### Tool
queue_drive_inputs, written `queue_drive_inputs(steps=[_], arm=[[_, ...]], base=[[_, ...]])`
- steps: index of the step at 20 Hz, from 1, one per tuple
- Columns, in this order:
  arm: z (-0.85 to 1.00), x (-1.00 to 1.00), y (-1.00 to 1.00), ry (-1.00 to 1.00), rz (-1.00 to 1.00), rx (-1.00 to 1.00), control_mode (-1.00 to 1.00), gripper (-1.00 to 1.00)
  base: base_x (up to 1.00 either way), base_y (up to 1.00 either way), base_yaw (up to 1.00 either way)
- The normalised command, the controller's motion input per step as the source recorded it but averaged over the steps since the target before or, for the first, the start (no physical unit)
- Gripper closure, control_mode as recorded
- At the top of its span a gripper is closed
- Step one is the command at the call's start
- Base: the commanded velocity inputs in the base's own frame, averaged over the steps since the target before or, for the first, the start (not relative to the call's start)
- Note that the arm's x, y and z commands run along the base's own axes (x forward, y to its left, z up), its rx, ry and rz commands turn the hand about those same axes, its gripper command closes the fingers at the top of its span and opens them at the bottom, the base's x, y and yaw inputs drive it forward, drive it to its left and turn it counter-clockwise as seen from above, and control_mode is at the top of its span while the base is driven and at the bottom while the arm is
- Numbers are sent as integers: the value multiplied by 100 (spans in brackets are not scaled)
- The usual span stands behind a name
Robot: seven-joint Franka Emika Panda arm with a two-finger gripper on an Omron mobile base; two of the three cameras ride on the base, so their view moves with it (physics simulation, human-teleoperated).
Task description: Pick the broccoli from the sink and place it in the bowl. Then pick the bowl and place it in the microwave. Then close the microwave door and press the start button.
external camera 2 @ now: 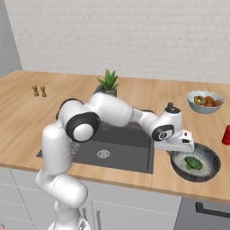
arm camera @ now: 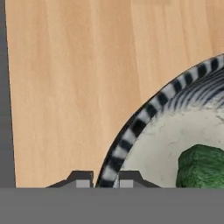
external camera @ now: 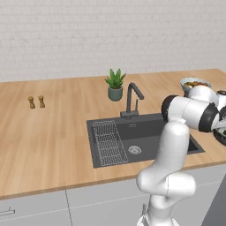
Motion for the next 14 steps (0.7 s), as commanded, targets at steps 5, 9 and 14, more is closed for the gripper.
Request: queue_drive_inputs(steps=[5, 9, 14], arm=[[7, -21, 12, -1, 19, -8, -100, 100], [21, -17, 14, 5, 23, -13, -100, 100], [70, -30, 1, 11, 27, -10, -100, 100]], base=[[0, 0, 0], [0, 0, 0], [0, 0, 0]])
